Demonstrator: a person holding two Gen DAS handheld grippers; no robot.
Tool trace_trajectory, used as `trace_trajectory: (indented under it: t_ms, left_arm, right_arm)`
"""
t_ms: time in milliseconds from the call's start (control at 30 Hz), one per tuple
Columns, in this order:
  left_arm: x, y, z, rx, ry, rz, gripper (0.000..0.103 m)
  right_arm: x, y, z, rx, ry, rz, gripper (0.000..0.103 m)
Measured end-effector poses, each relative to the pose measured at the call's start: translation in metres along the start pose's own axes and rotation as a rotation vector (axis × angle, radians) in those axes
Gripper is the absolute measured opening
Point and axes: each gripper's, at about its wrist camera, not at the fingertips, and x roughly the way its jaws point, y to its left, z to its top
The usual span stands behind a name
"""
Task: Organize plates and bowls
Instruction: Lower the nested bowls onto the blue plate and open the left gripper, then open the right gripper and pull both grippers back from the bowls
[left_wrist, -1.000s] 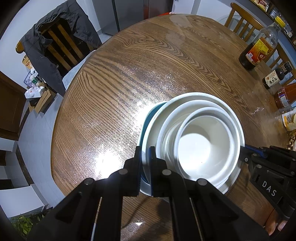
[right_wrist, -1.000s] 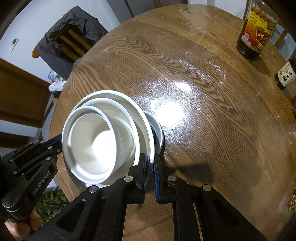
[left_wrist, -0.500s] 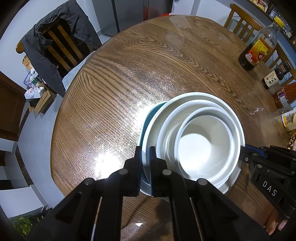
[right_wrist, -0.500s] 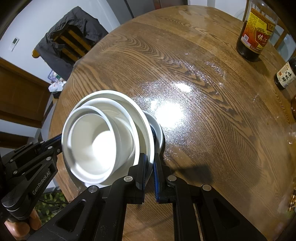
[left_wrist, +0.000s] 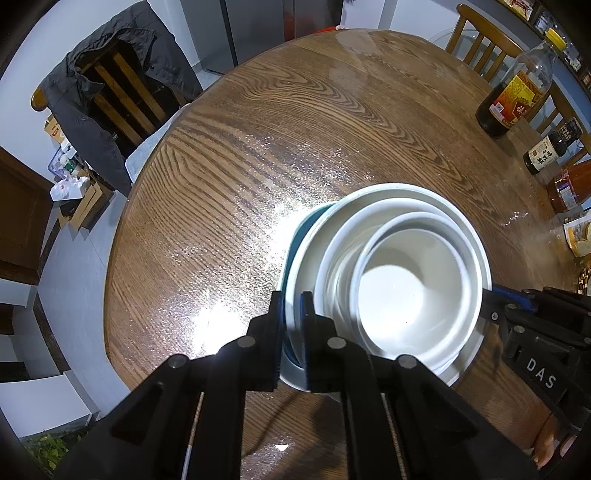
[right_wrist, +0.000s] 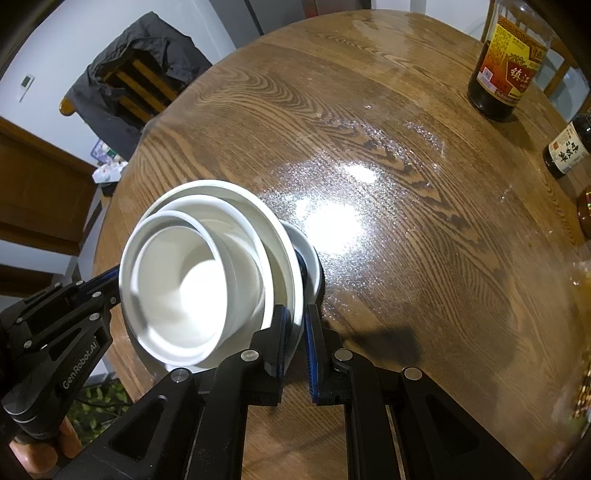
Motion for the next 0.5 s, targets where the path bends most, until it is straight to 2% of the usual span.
trace_trajectory:
  t_ms: [167, 267, 433, 500]
  left_arm:
    - [0.0, 0.001, -0.001, -0.001, -0.001, 0.004, 0.01]
    - [-0.001, 0.002, -0.002, -0.005, -0.004, 0.014, 0.017]
    - [0.0, 0.013, -0.003, -0.041, -0.006, 0.033, 0.044]
    - [0.001, 0.016, -0.004, -0.051, -0.007, 0.032, 0.049]
  right_arm:
    - [0.0, 0.003, -0.002, -0.004, -0.001, -0.016, 0.012]
    - [0.0, 0.003, -0.002, -0.004, -0.002, -0.024, 0.012]
    - [0.0, 0.001, -0.003, 0.007, -0.007, -0.026, 0.013]
    - [-0.001, 0.001, -0.004, 0.008, -0.009, -0.03, 0.014]
